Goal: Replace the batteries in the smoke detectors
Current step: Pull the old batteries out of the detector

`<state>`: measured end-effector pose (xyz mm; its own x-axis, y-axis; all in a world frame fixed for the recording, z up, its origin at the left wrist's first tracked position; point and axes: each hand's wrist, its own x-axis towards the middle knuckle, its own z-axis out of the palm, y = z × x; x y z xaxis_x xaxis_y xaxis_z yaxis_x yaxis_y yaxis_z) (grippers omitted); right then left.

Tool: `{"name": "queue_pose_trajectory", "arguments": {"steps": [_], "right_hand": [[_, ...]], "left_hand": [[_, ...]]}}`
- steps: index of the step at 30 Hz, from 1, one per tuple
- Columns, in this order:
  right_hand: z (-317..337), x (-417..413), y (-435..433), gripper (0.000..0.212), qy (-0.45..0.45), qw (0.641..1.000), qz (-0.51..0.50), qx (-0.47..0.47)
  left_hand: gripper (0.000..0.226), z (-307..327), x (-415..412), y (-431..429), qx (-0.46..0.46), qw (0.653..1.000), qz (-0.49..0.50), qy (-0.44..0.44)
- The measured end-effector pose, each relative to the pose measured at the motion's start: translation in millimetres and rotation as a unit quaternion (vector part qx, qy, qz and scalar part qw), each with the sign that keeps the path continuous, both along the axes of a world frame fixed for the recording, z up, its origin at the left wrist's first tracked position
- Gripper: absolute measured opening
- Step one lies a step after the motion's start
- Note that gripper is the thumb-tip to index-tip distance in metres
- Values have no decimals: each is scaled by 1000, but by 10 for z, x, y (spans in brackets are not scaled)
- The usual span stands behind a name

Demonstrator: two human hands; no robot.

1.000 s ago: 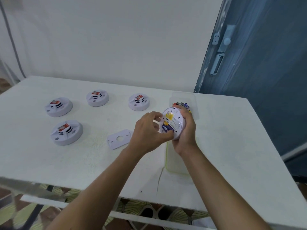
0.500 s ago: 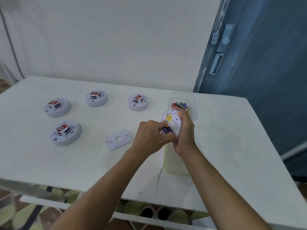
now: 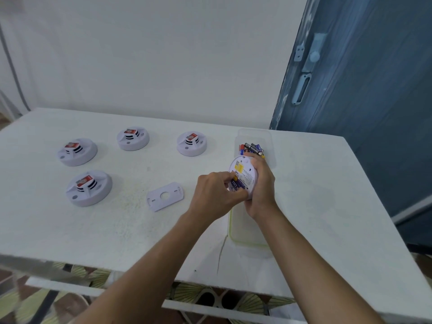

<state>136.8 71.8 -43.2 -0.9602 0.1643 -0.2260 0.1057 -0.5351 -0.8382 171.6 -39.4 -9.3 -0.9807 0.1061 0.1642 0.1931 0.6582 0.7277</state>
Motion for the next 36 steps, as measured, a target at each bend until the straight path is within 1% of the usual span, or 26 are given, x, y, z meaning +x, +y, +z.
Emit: {"name": "queue_pose_trajectory", "arguments": {"steps": [4,6,8,10,12,16,19,24,26,28,29,30,32,36], "right_hand": [[-11,-19,16,46,0,1000,0,0],[-27,-24,23,46,1,1000,5,-5],[-41,-25,18,52,-5,1000,13,-5],[-47,-42,12,60,0,1000,3,0],[-34,-62,4,65,8,1000,-3,-6],[-41,-63,14,62,8,1000,4,-14],[-44,-39,30,53,7,1000,17,-21],[-3,7,-10,51,11,1000,17,-8],[23,9,-14,47,13,1000,9,-2],[34,15,-5,44,12,1000,15,-1],[34,31,-7,41,13,1000,26,-3],[27,46,-11,35,18,999,35,0],[30,76,-20,27,29,999,39,10],[76,72,-52,32,31,999,11,10]], "left_hand": [[48,-35,-6,11,6,1000,-2,12],[37,-48,-25,-8,10,1000,13,15],[27,-67,-46,-53,20,999,34,20],[24,-81,-45,-64,18,999,29,31],[26,-104,-34,-65,15,999,19,43],[46,-156,-54,-102,13,999,-1,32],[47,-142,-57,-124,0,999,-13,30],[51,-103,-31,-83,-11,999,-1,37],[46,-86,-27,-65,-17,999,-1,43],[29,-87,-62,-92,-15,999,17,39],[19,-96,-94,-124,-11,999,36,38],[14,-105,-128,-159,-13,998,49,39],[15,-132,-166,-189,-25,998,44,38],[12,-188,-158,-187,25,999,13,36]]}}
